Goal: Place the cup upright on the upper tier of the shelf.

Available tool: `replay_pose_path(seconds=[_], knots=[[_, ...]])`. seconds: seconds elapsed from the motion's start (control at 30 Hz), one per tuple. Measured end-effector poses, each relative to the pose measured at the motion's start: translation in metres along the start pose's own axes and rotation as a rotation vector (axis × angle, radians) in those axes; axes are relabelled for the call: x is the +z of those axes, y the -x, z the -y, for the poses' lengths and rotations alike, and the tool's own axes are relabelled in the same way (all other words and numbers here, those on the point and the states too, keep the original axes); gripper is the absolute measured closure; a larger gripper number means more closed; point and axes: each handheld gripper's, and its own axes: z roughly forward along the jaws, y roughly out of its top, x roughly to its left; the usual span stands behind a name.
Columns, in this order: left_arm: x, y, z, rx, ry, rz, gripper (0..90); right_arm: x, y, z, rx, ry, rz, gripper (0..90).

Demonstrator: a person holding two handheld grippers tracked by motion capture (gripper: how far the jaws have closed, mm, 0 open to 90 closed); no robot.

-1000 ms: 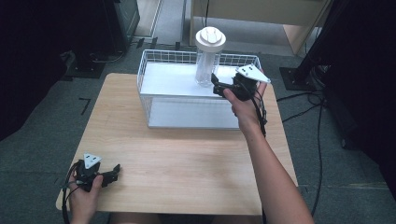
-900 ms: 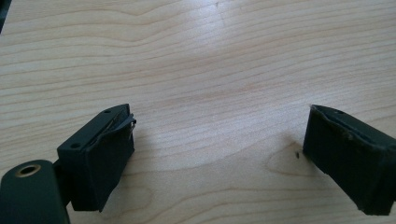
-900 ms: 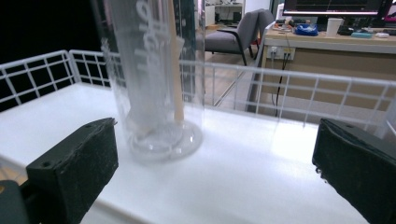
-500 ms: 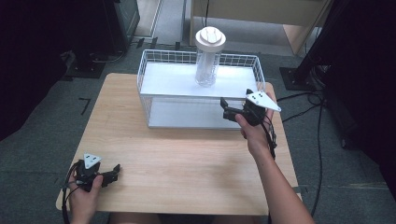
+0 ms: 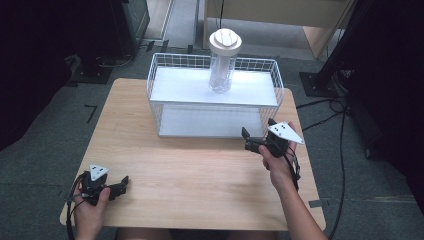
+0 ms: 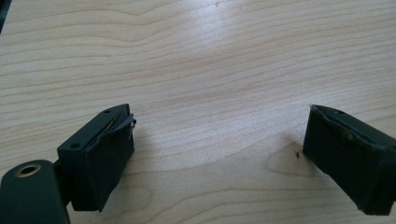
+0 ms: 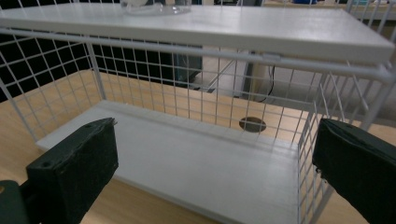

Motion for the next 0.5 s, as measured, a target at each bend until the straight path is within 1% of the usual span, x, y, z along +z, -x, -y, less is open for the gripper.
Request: replay_pose_path(seconds=[0.07,0.17,0.2,0.27,0.3,0.33,0.37,0.43,0.5], knots=[[0.000,0.000,0.000,0.000,0.000,0.000,9.3,-0.003,0.003,0.007,-0.004,-0.016,-0.001,0.4],[0.000,0.000,0.000,0.000,0.000,0.000,9.3,-0.009,0.009,0.022,0.013,-0.038,0.013,0.4],[0.000,0.000,0.000,0.000,0.000,0.000,9.3,-0.009,0.009,0.022,0.013,-0.038,0.013,0.4],[0.000,0.000,0.000,0.000,0.000,0.000,9.3,-0.012,0.012,0.030,0.018,-0.050,0.020,0.4],[0.000,0.000,0.000,0.000,0.000,0.000,9.3,-0.016,0.016,0.039,0.025,-0.068,0.031,0.4],[0.000,0.000,0.000,0.000,0.000,0.000,9.3,-0.016,0.016,0.039,0.025,-0.068,0.031,0.4],[0.000,0.000,0.000,0.000,0.000,0.000,9.3,-0.017,0.017,0.043,0.029,-0.074,0.033,0.4],[0.000,0.000,0.000,0.000,0.000,0.000,9.3,-0.020,0.021,0.051,0.021,-0.089,0.046,0.4],[0.000,0.000,0.000,0.000,-0.001,0.000,9.3,-0.024,0.025,0.058,0.029,-0.102,0.054,0.4]])
